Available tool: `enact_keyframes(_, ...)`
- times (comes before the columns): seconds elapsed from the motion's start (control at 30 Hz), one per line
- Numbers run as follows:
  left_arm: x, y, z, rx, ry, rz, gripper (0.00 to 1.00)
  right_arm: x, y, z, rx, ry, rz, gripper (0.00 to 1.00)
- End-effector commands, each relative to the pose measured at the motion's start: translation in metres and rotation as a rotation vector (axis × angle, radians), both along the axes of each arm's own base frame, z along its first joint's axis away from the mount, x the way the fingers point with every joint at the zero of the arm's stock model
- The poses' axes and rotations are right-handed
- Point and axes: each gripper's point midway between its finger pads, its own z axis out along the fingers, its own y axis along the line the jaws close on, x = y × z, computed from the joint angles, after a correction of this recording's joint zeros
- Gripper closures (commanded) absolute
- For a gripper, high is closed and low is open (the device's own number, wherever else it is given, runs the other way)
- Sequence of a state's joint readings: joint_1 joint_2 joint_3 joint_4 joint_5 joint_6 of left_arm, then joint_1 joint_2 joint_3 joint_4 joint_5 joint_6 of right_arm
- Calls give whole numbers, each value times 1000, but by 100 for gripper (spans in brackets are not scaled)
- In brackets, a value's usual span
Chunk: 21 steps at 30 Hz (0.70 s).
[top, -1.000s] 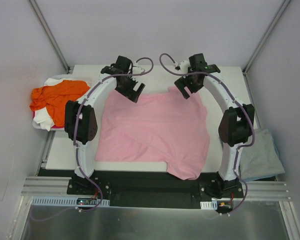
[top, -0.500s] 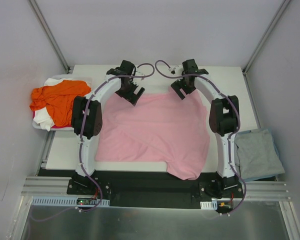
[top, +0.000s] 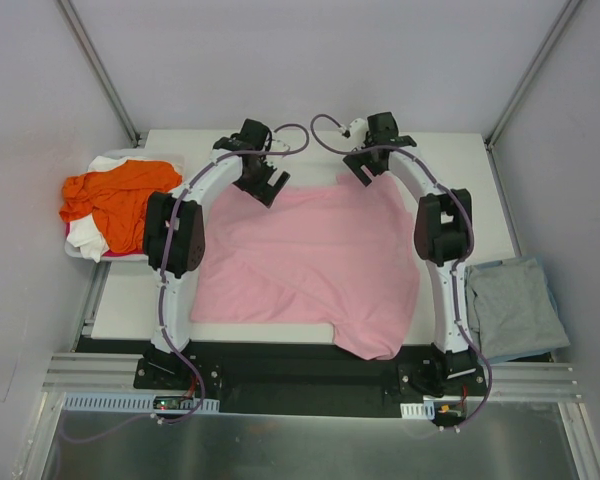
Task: Fold and stack the t-shirts
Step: Flatten the tshirt out
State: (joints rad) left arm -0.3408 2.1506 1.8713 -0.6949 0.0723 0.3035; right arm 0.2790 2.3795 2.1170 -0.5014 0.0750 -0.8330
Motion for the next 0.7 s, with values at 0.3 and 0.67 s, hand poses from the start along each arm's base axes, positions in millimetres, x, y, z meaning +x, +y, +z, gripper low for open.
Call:
enact_keyframes(0.3, 0, 5, 6, 21, -46, 13, 3, 31, -11, 0, -116, -96, 29, 4)
enact_keyframes(0.67, -4, 9, 5, 39, -47, 13, 4, 44, -16, -12, -195, -109, 45, 4)
